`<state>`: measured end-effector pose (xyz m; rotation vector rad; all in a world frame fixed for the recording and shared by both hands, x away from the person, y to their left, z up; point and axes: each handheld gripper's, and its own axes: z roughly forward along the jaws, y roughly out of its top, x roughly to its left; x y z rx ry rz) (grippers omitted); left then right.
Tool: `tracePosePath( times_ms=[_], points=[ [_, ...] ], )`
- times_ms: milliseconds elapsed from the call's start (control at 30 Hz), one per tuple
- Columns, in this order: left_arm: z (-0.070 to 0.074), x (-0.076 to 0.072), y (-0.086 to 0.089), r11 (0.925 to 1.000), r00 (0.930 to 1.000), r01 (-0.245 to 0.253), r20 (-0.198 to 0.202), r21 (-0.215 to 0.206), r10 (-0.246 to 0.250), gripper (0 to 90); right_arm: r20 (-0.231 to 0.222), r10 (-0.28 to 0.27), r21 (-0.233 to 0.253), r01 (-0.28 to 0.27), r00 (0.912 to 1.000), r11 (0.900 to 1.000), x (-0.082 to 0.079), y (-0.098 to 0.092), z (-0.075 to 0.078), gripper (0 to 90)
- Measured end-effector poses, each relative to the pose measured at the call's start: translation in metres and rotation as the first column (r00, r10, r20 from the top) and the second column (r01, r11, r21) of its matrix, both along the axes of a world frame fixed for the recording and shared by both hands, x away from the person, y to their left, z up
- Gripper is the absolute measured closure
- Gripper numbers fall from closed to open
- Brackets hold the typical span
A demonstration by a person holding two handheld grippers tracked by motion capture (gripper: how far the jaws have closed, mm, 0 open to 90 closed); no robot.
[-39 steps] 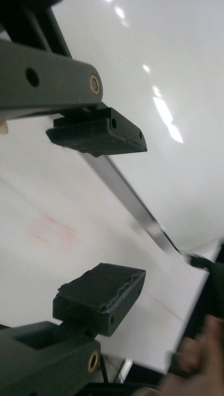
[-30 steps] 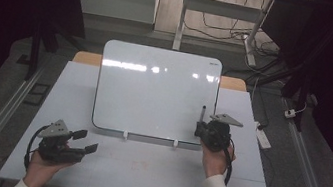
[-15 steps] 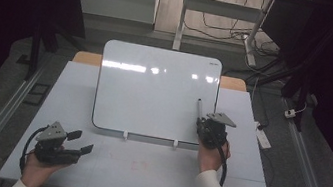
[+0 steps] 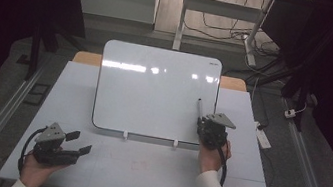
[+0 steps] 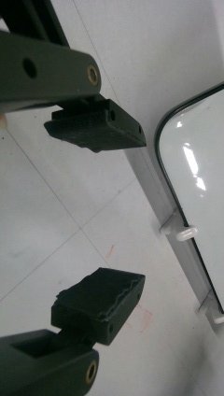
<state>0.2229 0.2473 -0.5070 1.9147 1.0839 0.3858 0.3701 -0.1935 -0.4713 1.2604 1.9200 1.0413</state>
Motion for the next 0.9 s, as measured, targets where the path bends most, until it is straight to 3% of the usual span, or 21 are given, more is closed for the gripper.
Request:
tracePosePath(
  times_ms=[700, 900],
  points=[
    [-0.0019, -0.0034, 0.0048, 0.9999, 0.9999, -0.012, 0.004, 0.008, 0.012, 30.9, -0.001, 0.028, 0.011, -0.028, 0.9996, 1.0, 0.0013, -0.0038, 0.0002, 80.3],
    [-0.0021, -0.0041, 0.0057, 0.9999, 0.9999, -0.011, 0.005, 0.01, 0.011, 30.9, -0.006, 0.037, 0.016, -0.037, 0.9993, 0.999, 0.0003, -0.003, 0.0004, 71.8]
  ],
)
